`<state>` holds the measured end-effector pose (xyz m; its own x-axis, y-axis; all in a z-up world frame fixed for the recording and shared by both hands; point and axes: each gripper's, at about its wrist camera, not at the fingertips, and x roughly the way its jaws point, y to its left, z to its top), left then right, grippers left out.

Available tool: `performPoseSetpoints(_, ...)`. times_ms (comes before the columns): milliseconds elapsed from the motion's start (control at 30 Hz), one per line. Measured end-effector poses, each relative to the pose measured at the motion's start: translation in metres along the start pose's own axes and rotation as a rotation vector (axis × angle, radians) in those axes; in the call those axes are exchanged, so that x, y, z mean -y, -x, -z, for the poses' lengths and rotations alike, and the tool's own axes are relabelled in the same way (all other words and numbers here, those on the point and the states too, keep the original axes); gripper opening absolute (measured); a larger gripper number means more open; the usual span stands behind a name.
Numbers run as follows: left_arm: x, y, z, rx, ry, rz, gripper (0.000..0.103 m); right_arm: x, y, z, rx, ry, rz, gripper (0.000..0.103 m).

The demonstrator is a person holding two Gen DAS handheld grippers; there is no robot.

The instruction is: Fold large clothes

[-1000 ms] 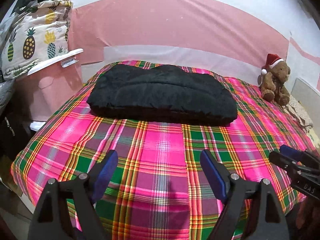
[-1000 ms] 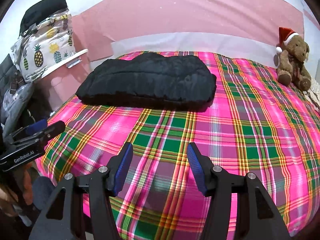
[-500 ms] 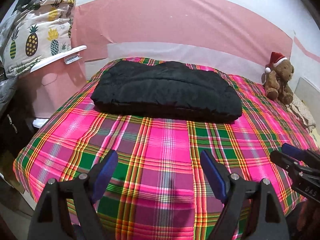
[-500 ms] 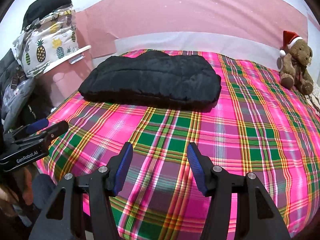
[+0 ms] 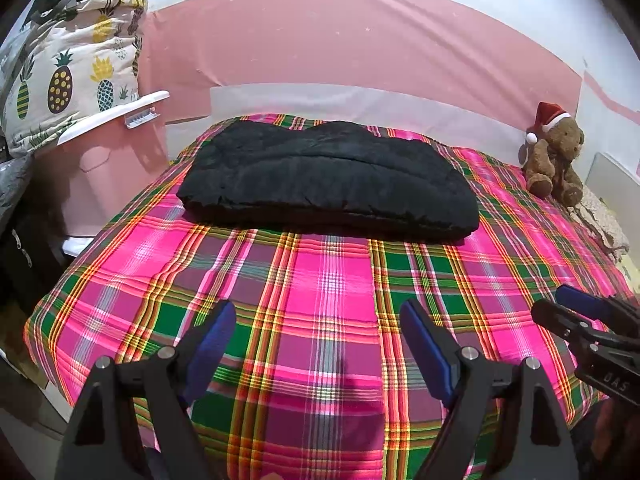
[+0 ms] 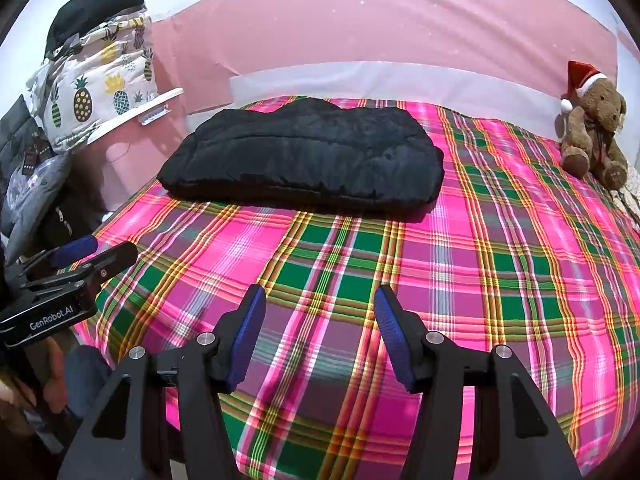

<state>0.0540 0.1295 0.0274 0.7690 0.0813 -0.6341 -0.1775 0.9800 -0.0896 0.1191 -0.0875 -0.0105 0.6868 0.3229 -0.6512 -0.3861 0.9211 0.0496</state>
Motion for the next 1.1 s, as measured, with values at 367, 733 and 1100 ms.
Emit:
performPoseSetpoints(367, -0.0005, 0.0015, 0.0009, -0.005, 0.002, -0.004, 0.085, -0.0004, 0.0003, 0.0002, -0.001, 0.001, 0.0, 0.057)
performPoseSetpoints(733, 0.001, 0.0042, 0.0043, -0.006, 0.011, 0.009, 0.085, -0.0006, 0.0005, 0.0006, -0.001, 0.002, 0.0, 0.057)
performPoseSetpoints(1100, 0.0033, 0.0049, 0.0054, -0.014, 0.008, -0.012, 0.085, -0.0009, 0.0018, 0.001, -0.002, 0.002, -0.001, 0.057)
